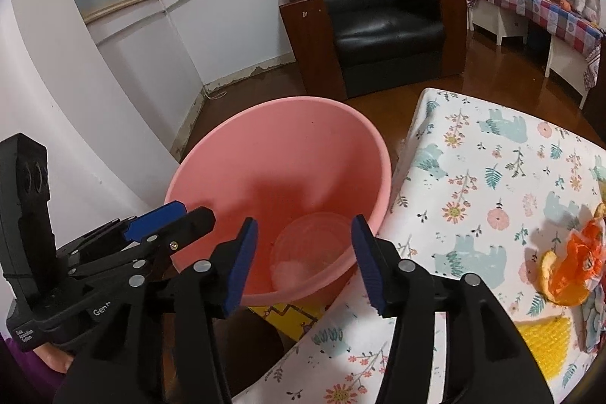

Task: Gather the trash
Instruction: 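Move both tools back over the table toward the foam nets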

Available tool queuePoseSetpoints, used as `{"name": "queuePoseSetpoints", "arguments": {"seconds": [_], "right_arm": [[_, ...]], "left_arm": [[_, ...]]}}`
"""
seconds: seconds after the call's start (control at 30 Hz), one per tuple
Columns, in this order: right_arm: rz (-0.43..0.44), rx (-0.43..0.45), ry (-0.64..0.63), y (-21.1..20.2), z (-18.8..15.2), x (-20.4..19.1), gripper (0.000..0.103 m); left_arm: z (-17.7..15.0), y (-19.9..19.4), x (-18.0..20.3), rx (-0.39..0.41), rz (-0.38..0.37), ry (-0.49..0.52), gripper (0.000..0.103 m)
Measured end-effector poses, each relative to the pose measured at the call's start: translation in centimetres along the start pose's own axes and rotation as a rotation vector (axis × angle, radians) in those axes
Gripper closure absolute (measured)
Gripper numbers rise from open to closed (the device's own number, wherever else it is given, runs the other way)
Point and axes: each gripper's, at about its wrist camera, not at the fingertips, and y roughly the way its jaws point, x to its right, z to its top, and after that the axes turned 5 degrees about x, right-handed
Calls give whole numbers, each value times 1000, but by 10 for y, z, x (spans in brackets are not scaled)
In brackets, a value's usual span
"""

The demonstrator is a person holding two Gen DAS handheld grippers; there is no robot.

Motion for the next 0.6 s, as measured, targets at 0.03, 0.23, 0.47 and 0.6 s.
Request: {"name": "queuePoseSetpoints", "arguments": {"seconds": [0.03,0.23,0.47,0.6], "right_arm": [[-2,4,2,-3,0,1,50],[-24,50,-1,-31,-5,9,50],[-72,123,42,-79,-15,33,50],[-124,157,72,-105,-27,50,50]], "left_arm": [[0,-1,1,0,-3,1,57],[-1,-17,16,20,-33,27,57],[-3,-34,45,31,-86,81,57],[-6,-41,64,35,-123,121,57]]}}
